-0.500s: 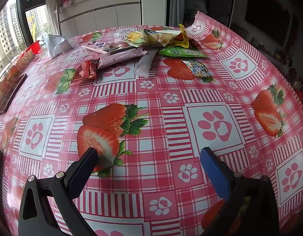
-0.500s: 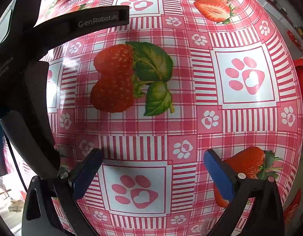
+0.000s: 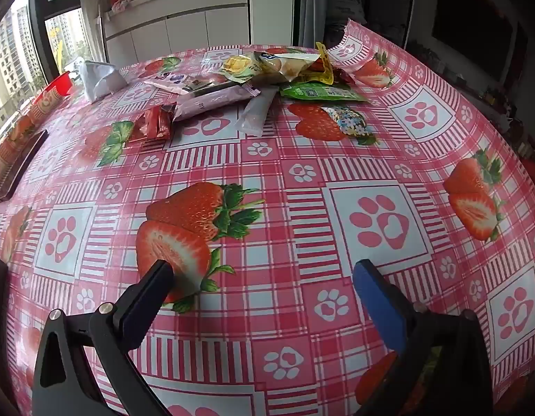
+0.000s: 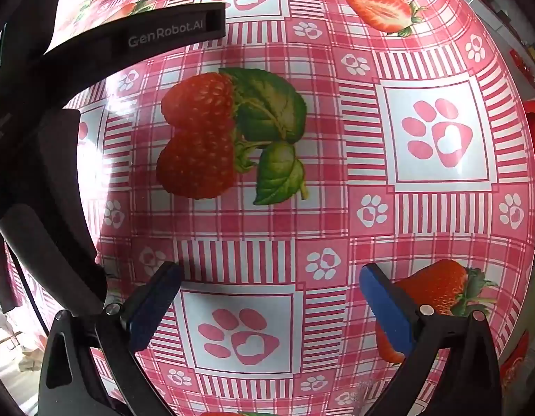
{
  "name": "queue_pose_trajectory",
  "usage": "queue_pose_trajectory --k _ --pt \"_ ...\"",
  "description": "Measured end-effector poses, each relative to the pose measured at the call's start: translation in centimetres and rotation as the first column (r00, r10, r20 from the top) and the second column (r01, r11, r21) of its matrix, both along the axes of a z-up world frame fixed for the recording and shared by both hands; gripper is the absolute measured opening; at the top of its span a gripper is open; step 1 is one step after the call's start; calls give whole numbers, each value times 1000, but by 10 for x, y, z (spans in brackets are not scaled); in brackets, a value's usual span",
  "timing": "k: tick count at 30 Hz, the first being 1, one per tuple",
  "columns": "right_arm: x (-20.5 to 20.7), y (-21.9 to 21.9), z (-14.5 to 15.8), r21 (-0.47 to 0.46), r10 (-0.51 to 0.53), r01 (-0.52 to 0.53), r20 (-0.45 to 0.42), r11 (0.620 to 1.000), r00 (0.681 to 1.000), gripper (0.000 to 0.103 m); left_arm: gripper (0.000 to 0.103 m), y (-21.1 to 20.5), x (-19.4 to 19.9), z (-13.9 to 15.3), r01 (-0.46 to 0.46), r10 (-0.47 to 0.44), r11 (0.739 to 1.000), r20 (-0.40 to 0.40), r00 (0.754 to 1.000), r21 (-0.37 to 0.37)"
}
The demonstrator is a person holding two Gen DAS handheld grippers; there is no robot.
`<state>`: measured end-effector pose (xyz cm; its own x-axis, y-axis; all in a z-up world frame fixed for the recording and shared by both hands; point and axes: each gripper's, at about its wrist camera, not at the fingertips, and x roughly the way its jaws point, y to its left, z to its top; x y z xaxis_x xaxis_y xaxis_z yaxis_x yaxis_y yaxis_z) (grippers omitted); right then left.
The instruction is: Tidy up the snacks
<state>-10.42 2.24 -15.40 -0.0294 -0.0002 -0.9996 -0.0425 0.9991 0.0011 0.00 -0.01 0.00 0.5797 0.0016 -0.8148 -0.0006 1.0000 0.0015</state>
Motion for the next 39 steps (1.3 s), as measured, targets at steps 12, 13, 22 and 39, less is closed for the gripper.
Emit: queue_pose_trajectory --k 12,13,22,39 --pt "-23 -3 4 1 -23 23 40 1000 999 103 103 0 0 0 0 0 1000 0 1000 0" --pt "-24 -4 4 2 -26 26 39 1000 999 103 103 0 0 0 0 0 1000 0 1000 0" --pt "-7 -1 1 -1 -41 41 3 999 999 103 103 0 0 0 0 0 1000 0 1000 0" --pt "-4 -2 1 0 -50 50 5 999 999 103 103 0 0 0 0 0 1000 0 1000 0"
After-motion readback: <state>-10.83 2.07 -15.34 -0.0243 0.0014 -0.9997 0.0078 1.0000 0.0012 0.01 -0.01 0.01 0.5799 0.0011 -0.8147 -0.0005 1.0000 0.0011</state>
